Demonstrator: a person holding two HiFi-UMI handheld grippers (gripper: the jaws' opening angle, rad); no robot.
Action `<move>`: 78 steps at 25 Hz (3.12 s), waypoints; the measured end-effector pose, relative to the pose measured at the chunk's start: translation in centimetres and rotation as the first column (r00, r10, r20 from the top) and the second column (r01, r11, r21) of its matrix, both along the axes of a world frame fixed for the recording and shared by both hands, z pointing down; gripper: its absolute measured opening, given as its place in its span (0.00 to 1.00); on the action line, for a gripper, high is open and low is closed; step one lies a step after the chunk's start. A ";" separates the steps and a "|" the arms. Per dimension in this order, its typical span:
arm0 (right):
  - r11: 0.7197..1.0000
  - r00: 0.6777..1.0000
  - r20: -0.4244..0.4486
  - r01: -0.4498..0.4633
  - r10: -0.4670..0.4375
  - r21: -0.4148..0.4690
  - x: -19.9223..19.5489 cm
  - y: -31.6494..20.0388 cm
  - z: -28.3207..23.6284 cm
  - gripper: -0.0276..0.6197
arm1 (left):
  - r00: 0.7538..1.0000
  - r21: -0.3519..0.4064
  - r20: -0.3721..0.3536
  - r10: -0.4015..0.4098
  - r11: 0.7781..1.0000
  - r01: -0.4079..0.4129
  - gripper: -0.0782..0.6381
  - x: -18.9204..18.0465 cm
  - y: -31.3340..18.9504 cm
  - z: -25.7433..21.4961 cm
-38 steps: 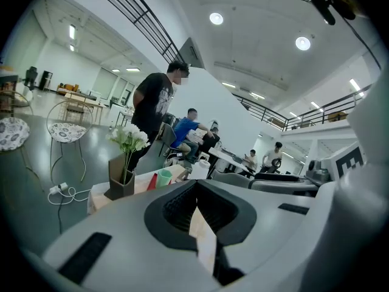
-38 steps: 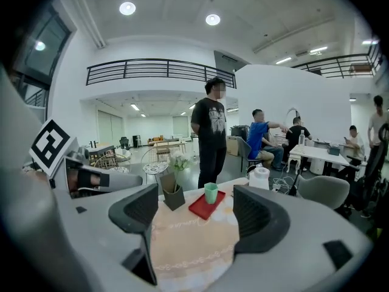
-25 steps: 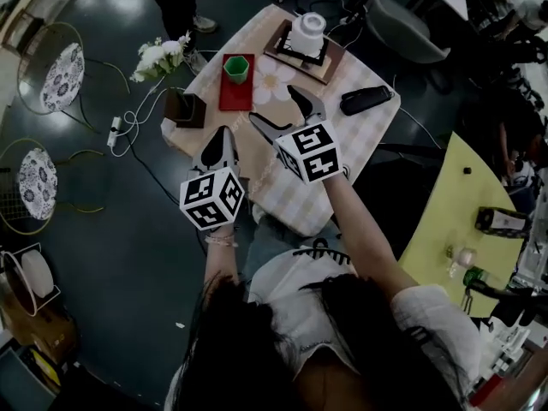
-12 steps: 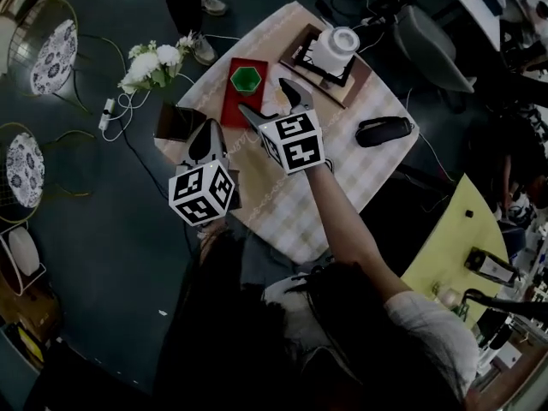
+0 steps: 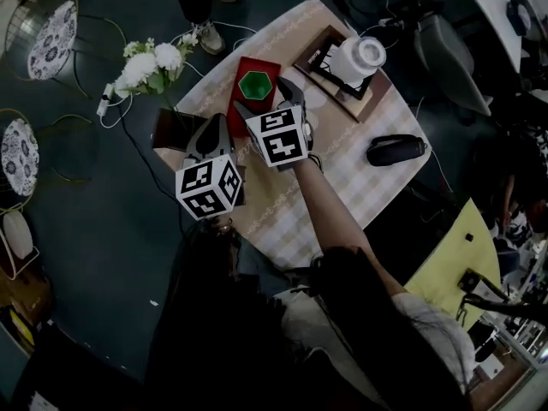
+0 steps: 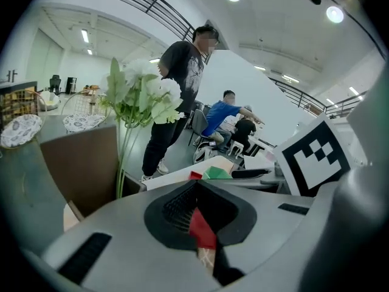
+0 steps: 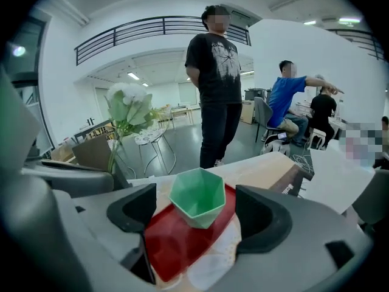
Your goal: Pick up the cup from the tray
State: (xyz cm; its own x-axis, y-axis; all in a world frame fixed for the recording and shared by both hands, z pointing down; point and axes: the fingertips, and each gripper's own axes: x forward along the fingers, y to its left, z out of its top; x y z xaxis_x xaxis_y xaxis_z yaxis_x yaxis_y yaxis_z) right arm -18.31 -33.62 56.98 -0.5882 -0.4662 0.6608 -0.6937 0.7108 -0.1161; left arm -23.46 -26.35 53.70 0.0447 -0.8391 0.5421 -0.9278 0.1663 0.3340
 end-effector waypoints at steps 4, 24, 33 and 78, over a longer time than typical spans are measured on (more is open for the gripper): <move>0.999 1.000 0.009 -0.007 0.007 -0.038 -0.9 -0.7 1.3 0.64 | 1.000 -0.006 -0.012 -0.014 1.000 0.014 0.12 -0.3 -0.6 0.6; 0.997 0.992 -0.097 0.075 -0.078 -0.035 0.4 -0.3 0.7 0.56 | 1.000 -0.021 -0.007 0.014 1.000 -0.014 0.12 0.9 -0.9 1.4; 0.999 0.991 -0.132 -0.010 0.005 -0.031 7.5 1.1 -0.6 0.56 | 0.995 -0.005 -0.036 0.096 0.995 -0.096 0.12 5.5 -0.5 0.4; 0.998 0.996 0.071 -0.060 0.059 0.012 17.1 6.7 -5.7 0.65 | 0.980 0.056 -0.055 0.193 0.980 -0.190 0.12 14.0 3.2 -3.8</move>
